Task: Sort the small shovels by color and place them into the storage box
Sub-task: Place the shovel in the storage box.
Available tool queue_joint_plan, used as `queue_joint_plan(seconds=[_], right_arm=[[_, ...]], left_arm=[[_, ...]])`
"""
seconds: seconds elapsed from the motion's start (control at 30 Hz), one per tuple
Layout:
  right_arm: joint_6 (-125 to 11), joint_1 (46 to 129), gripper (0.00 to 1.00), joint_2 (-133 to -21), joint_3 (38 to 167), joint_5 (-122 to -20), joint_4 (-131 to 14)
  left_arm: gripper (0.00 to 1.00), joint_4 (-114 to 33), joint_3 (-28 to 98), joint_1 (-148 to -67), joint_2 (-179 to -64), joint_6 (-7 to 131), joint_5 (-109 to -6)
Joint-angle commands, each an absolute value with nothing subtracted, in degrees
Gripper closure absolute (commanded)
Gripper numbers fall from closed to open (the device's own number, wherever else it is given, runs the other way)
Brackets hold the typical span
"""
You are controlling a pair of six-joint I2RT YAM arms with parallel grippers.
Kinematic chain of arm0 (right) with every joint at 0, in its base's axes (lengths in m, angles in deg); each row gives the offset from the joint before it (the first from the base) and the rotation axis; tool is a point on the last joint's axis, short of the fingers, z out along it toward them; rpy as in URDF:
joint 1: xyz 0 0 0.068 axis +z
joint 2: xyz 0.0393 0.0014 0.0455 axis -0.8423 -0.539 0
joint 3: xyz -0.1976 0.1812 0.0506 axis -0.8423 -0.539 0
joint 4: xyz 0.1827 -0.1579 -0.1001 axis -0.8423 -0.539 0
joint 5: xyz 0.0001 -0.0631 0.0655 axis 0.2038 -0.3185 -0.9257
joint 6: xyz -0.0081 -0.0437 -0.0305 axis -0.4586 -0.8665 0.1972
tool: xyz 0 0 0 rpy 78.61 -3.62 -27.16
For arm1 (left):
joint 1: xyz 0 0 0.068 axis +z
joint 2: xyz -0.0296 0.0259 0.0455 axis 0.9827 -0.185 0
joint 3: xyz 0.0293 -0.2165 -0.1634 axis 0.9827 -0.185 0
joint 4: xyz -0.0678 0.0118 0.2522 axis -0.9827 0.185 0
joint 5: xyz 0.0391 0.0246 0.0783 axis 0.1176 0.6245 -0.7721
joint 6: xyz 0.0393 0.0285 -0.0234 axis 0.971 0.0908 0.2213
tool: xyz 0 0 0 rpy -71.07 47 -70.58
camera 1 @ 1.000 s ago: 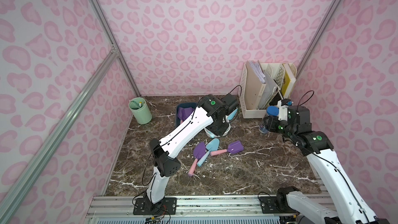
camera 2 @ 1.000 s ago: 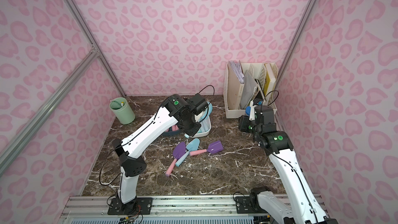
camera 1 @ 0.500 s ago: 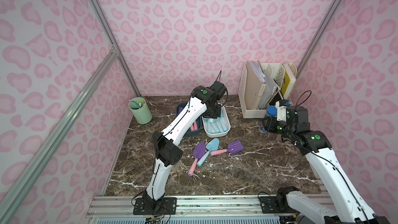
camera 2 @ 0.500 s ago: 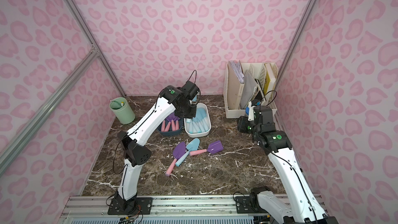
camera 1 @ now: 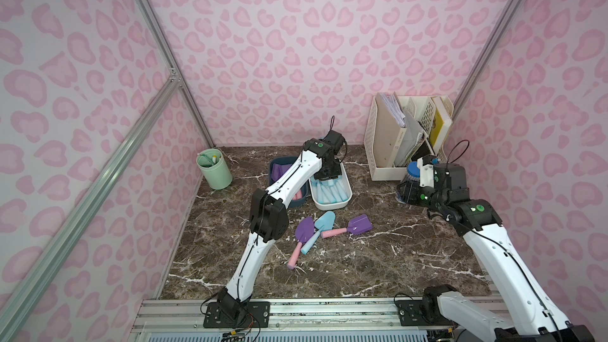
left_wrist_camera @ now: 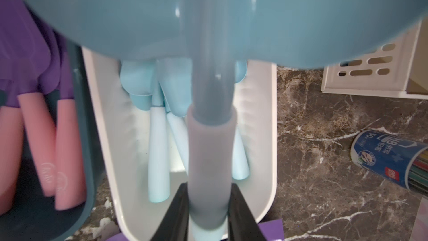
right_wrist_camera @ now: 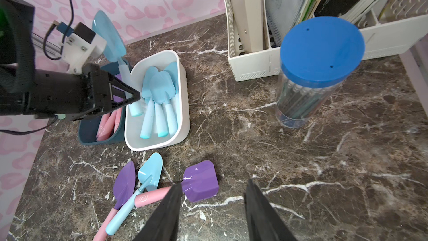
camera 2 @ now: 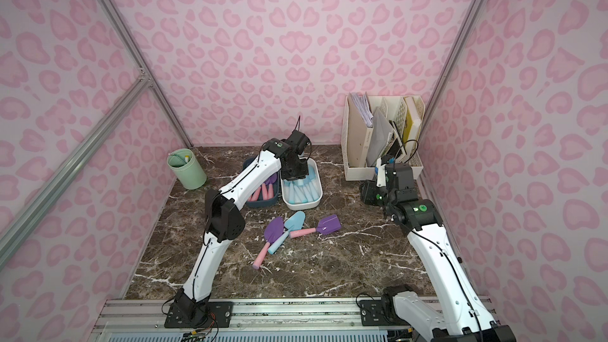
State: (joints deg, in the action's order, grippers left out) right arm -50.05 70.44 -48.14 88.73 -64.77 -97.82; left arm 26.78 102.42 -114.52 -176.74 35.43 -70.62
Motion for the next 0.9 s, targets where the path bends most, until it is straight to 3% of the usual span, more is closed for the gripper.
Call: queue_joint_plan(seconds=[0.0,0.87], right_arm=[[-49.7,70.5,0.51,-48.5,88.9,-64.8,-97.3],[-50.4,70.4,0.51,-47.7,88.8,-64.2,-98.4]], left_arm=[[1.00,23.1,102.9,-114.5,-178.4,32.3,-66.9],[0.98,21.3,103.0,-116.1,-184.5,27.4,-60.2]])
